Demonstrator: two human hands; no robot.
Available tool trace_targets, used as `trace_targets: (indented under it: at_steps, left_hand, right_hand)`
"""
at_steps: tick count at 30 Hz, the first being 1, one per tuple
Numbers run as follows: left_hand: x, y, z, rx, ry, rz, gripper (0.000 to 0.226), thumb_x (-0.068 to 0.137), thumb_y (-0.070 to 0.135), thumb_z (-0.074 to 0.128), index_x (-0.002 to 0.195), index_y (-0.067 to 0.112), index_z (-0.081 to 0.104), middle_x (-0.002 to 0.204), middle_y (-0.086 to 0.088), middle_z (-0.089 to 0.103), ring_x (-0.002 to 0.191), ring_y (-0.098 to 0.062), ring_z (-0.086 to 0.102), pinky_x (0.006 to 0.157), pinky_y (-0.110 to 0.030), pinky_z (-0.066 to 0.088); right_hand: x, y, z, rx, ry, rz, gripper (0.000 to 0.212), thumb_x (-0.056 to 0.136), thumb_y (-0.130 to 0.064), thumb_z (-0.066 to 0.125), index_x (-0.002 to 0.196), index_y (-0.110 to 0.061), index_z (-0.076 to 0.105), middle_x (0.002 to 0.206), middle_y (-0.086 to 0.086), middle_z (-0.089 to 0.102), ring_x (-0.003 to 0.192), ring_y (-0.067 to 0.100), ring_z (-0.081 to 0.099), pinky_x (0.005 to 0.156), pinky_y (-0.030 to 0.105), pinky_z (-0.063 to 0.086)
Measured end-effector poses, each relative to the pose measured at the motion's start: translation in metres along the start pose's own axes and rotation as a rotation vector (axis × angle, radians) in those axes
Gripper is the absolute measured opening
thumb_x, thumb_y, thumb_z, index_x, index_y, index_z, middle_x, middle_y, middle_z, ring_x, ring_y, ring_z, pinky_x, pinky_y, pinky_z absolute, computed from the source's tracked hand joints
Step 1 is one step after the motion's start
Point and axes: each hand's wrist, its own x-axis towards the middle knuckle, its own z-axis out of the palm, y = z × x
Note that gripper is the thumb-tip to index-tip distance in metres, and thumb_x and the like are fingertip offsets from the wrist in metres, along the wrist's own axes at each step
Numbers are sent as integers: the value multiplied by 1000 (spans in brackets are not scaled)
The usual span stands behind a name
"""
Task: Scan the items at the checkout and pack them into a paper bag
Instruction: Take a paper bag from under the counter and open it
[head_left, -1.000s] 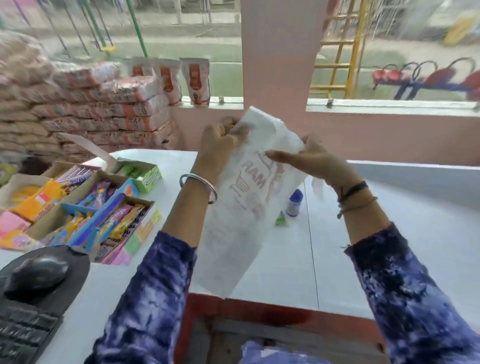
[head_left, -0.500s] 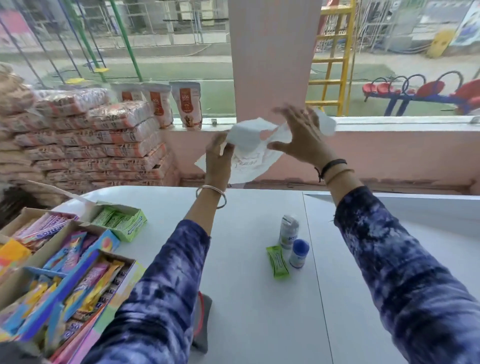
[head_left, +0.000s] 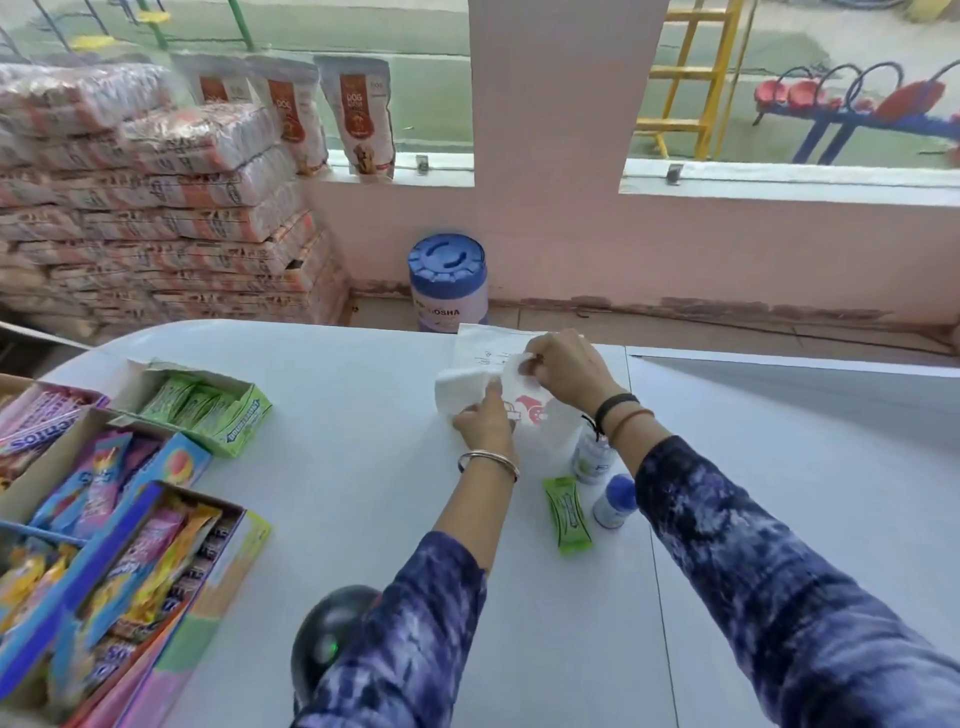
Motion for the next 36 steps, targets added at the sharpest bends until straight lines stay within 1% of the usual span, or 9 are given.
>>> trace_targets:
  at_steps: [4, 8, 15, 19, 24, 27, 31, 34, 36]
  left_hand:
    - [-8, 6, 2, 95, -122, 13, 30, 75, 29, 70, 55, 12, 57, 37, 4, 56, 48, -17, 51, 60, -27, 48]
    - [-4, 12, 3, 22, -138, 37, 20, 83, 2, 59, 64, 7, 57, 50, -4, 58, 43, -12, 56, 47, -22, 53]
    - [-8, 11, 3, 6, -203, 135, 20, 91, 21, 55, 78, 6, 60, 72, -6, 61, 67, -15, 60, 54, -20, 54]
    - [-7, 10, 0, 99, -227, 231, 17, 89, 12, 56, 74, 4, 54, 82, -12, 60, 69, -16, 62, 54, -20, 56]
    - [-5, 14, -5, 234, -183, 343, 31, 87, 3, 54, 61, 9, 39, 75, -11, 54, 69, -23, 62, 55, -24, 59]
    - [-4, 12, -1, 296, -119, 402, 34, 80, -1, 57, 57, 12, 35, 65, -7, 45, 66, -23, 53, 56, -25, 58]
    - [-8, 11, 12, 286, -131, 432, 23, 74, -1, 65, 85, 11, 48, 80, -5, 54, 74, -26, 57, 65, -37, 59]
    - [-2, 16, 12, 201, -73, 387, 46, 76, 0, 65, 118, 4, 45, 102, -13, 61, 75, -27, 63, 52, -32, 59]
    - [5, 21, 1, 155, 56, 340, 30, 78, -2, 57, 106, 3, 45, 104, -23, 59, 61, -26, 60, 39, -23, 53]
  right_hand:
    - [4, -1, 8, 69, -33, 36, 3, 70, -6, 70, 70, -5, 67, 82, 14, 71, 81, 33, 61, 62, 30, 43]
    - [3, 3, 6, 188, -144, 57, 25, 63, -14, 80, 58, -10, 57, 65, 2, 58, 67, 22, 54, 58, 29, 43]
    - [10, 13, -10, 724, -193, 144, 42, 69, -17, 81, 52, -19, 43, 50, -5, 43, 42, 3, 35, 44, 16, 29]
    - [13, 21, -17, 631, -196, 144, 36, 69, -20, 81, 55, -19, 48, 54, -5, 46, 50, 8, 39, 51, 20, 33]
    - [25, 45, -38, 575, 225, 254, 31, 77, -24, 74, 64, -17, 46, 60, -5, 44, 59, 12, 37, 57, 26, 33]
    - [20, 37, -37, 359, 24, 134, 25, 78, -23, 73, 84, -11, 51, 76, 3, 53, 68, 19, 46, 64, 32, 39]
    - [10, 24, -13, 8, -147, 81, 33, 74, -21, 71, 100, -10, 53, 97, 17, 65, 83, 33, 58, 63, 32, 38]
    - [11, 27, -27, 18, 26, 146, 14, 82, -16, 56, 91, -9, 64, 91, 17, 69, 79, 34, 62, 60, 32, 46]
    - [15, 34, -51, 50, 242, 236, 17, 83, -12, 52, 91, -10, 67, 84, 15, 67, 75, 33, 60, 55, 27, 41]
